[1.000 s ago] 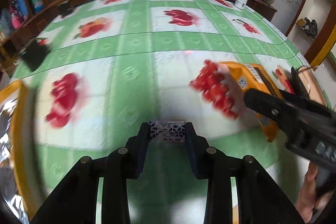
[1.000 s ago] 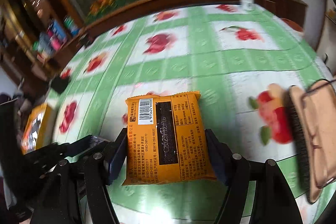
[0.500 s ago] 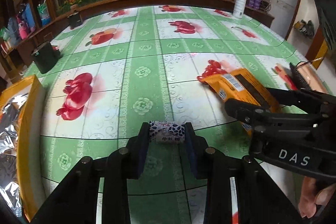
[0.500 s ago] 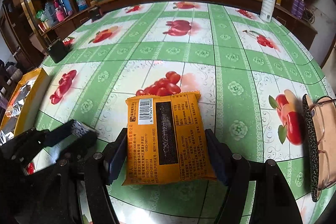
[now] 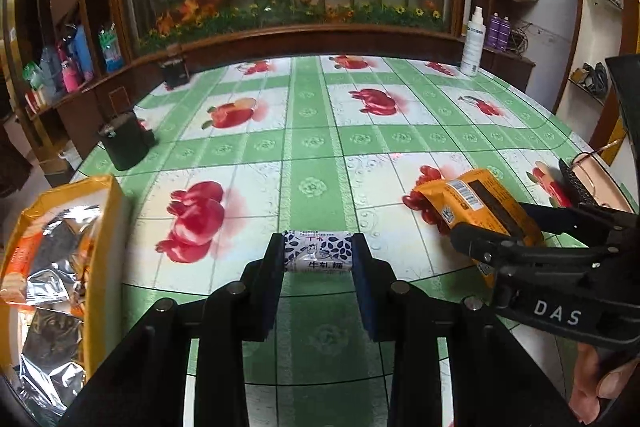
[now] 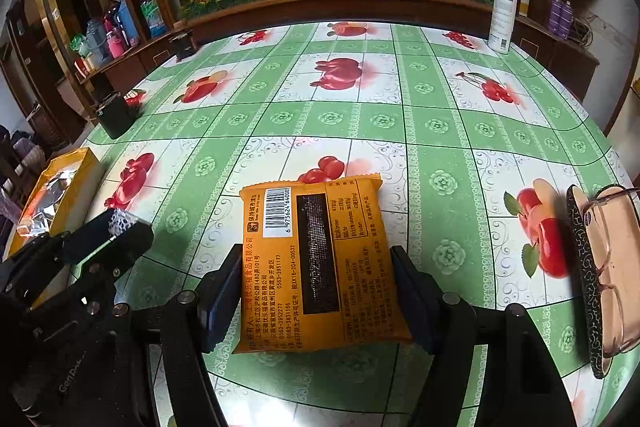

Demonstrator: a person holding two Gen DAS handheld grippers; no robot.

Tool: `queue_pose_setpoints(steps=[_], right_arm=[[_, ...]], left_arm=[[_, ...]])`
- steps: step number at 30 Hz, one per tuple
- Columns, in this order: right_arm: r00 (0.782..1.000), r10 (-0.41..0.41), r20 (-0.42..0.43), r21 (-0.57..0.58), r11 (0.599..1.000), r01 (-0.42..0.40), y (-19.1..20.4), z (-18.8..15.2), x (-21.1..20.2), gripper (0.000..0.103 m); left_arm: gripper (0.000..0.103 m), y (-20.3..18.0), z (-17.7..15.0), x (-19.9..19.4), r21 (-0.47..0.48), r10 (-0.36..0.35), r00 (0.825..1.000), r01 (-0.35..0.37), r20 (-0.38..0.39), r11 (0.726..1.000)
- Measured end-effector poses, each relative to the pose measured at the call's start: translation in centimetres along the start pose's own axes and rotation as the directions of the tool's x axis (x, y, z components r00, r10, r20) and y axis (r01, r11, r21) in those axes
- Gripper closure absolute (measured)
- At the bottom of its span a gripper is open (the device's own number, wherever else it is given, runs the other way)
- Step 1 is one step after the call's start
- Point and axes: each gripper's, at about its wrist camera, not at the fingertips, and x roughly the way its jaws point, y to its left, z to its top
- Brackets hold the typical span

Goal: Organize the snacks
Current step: 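Hold the candy in left tool and the orange cake in right tool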

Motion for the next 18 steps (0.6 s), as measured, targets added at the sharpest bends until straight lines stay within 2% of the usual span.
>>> queue_pose_setpoints(steps=[18], right_arm=[[1.000,0.010,0.024,0.004,1.000,-0.010,0.16,0.12,-0.83,0.028]], left_arm=[[0.072,-0.16,0.04,-0.61,0.017,0.048,0.998,-0.049,0.050,0.999]])
